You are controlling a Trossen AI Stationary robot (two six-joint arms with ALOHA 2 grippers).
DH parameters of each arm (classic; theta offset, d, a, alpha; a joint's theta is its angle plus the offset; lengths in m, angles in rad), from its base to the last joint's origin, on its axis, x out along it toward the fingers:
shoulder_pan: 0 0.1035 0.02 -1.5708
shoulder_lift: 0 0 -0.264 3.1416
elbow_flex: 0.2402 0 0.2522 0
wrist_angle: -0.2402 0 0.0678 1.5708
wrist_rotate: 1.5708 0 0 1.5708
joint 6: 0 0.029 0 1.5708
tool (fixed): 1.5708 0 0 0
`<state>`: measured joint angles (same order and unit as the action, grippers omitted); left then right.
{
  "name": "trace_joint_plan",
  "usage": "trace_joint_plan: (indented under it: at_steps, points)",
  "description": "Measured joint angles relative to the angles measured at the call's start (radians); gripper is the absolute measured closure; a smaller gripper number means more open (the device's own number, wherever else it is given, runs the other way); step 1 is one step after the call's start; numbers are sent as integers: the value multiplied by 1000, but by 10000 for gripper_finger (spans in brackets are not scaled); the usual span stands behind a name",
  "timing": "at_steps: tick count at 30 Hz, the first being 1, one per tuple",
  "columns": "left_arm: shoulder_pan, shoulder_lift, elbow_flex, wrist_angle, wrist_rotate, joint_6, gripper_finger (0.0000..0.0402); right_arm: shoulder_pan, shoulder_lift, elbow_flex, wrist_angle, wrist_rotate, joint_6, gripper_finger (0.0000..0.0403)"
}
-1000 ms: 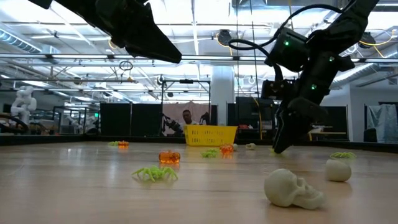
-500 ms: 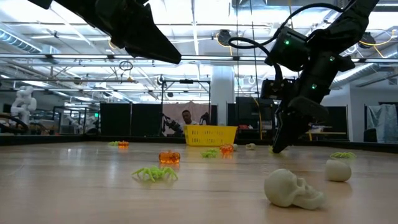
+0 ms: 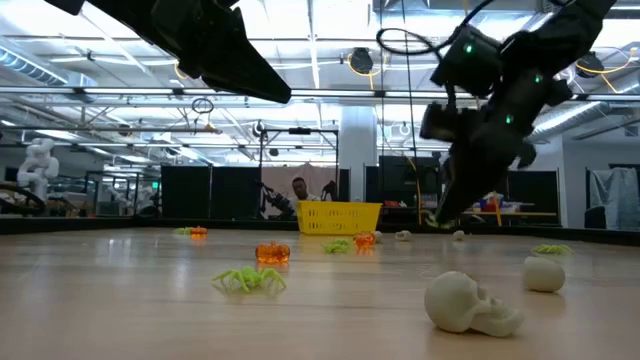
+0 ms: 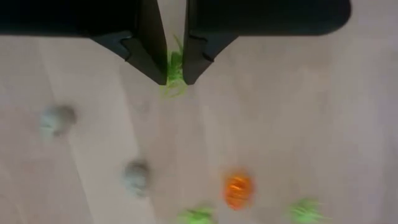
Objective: Sort Halloween decoration
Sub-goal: Put the green spider toy into the yellow bin
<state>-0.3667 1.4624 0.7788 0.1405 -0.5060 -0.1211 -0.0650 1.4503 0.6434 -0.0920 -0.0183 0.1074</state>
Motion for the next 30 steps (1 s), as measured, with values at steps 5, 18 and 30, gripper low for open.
trace_joint_plan:
  at_steps: [5, 18, 30]
  points:
    - [0, 0, 0, -5, 0, 3, 269, 5, -71, 0, -8, -112, 15, 379]
    - [0, 0, 0, -18, 0, -1, 269, 85, -65, -126, 633, -135, 39, 381]
    - [0, 0, 0, 2, 0, -4, 269, 86, -65, -140, 729, -107, 6, 402]
